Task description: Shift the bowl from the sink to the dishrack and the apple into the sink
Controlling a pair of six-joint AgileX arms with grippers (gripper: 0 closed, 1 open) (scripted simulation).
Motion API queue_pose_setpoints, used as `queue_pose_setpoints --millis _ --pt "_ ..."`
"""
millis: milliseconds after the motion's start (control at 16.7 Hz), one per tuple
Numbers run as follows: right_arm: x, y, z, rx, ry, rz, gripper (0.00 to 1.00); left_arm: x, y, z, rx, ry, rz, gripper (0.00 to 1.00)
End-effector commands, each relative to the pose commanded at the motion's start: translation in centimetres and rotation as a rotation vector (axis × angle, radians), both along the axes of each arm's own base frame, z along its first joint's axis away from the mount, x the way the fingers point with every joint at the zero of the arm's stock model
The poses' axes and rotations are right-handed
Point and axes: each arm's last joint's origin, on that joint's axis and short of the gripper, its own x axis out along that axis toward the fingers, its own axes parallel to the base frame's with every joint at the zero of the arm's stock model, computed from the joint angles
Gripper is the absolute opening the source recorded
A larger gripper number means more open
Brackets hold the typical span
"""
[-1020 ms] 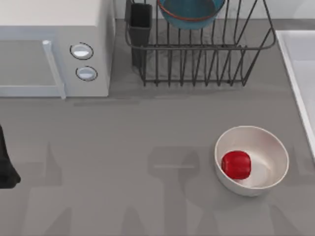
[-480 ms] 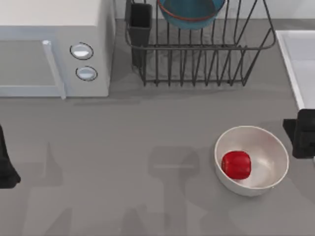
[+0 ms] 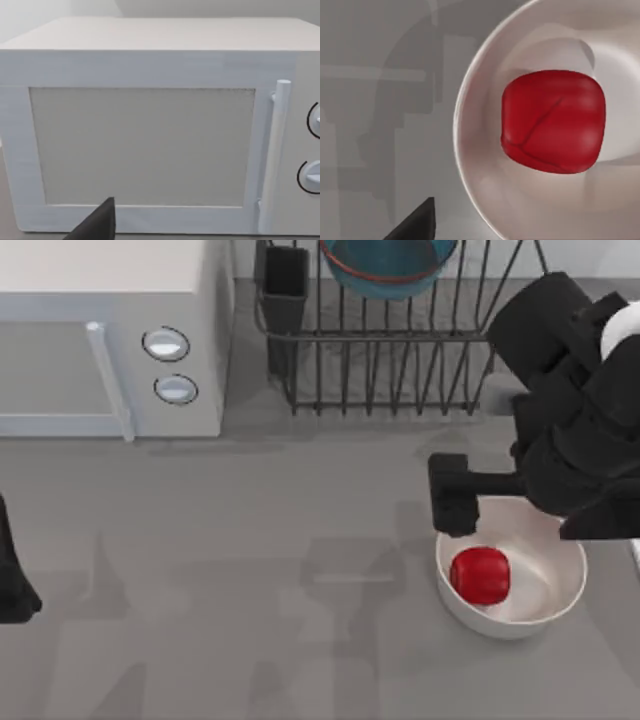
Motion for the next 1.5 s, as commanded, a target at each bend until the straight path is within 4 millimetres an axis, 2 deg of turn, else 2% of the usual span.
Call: queue_pose_setpoints --millis 120,300,720,1080,1320,1380,1500 --pt "1.4 1.3 -1.3 -0.056 0.091 -0.015 1.00 0.0 0.0 0.0 0.000 0.000 0.000 1.00" --pt "2.6 2.2 -2.6 -0.106 0.169 -0.031 1.00 0.0 0.0 0.0 0.000 0.000 0.000 1.00" --pt "2.8 2.2 -2.9 -0.112 0.180 -0.037 1.00 0.0 0.0 0.0 0.000 0.000 0.000 1.00" --pt "3.4 2.6 -8.1 -0.096 0.150 -0.034 1.00 0.0 0.0 0.0 0.000 0.000 0.000 1.00" --pt "3.0 2.4 -12.6 -0.105 0.167 -0.034 1.00 0.0 0.0 0.0 0.000 0.000 0.000 1.00" --pt "2.8 2.3 -13.3 -0.111 0.177 -0.034 1.00 0.0 0.0 0.0 0.000 0.000 0.000 1.00" --pt "2.7 2.3 -13.5 -0.113 0.180 -0.034 1.00 0.0 0.0 0.0 0.000 0.000 0.000 1.00"
